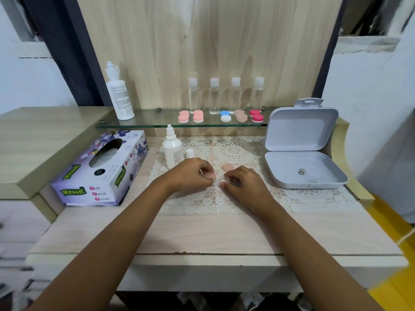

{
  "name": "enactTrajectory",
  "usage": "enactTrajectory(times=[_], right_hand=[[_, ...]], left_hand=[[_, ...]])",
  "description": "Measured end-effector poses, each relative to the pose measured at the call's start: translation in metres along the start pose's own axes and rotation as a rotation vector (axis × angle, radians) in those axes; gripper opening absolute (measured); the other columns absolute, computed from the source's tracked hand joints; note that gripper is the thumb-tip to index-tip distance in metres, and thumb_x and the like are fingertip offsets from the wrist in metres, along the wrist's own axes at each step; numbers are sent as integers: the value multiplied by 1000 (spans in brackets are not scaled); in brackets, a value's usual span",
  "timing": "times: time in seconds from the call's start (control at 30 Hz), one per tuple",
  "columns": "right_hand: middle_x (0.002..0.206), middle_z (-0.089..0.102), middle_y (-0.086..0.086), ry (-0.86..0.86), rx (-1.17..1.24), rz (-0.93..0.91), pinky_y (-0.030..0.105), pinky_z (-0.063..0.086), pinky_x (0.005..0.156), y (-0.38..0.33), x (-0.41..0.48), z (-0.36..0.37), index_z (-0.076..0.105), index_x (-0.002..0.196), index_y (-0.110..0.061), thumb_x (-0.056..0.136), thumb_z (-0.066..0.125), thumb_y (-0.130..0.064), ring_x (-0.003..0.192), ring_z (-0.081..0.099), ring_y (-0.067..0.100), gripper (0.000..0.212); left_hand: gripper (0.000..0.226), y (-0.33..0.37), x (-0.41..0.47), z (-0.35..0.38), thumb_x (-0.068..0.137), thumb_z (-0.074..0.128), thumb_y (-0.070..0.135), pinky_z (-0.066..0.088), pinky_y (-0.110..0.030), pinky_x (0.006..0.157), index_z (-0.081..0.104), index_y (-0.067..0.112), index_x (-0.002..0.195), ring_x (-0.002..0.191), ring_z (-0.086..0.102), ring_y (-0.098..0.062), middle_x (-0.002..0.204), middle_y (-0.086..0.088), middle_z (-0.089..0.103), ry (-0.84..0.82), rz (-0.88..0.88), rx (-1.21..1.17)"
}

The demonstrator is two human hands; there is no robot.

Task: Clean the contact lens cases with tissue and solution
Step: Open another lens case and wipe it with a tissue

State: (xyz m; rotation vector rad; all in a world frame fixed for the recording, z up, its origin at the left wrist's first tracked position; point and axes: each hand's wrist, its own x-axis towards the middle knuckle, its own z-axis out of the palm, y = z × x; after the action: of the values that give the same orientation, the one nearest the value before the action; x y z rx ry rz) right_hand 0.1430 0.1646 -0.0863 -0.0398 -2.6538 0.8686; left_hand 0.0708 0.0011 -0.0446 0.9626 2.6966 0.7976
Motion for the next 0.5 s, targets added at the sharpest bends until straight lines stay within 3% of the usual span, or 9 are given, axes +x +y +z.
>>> enactTrajectory(times=[0.5], right_hand=[[104, 61, 5, -7, -13, -9, 29, 39, 84, 0, 0, -1, 67, 106, -14, 84, 63, -30, 100, 49, 22, 28]], left_hand=[[37, -3, -6, 14, 80, 58, 12, 40, -18, 89, 64, 22, 115, 101, 51, -5, 110, 11, 54, 50, 101, -23]])
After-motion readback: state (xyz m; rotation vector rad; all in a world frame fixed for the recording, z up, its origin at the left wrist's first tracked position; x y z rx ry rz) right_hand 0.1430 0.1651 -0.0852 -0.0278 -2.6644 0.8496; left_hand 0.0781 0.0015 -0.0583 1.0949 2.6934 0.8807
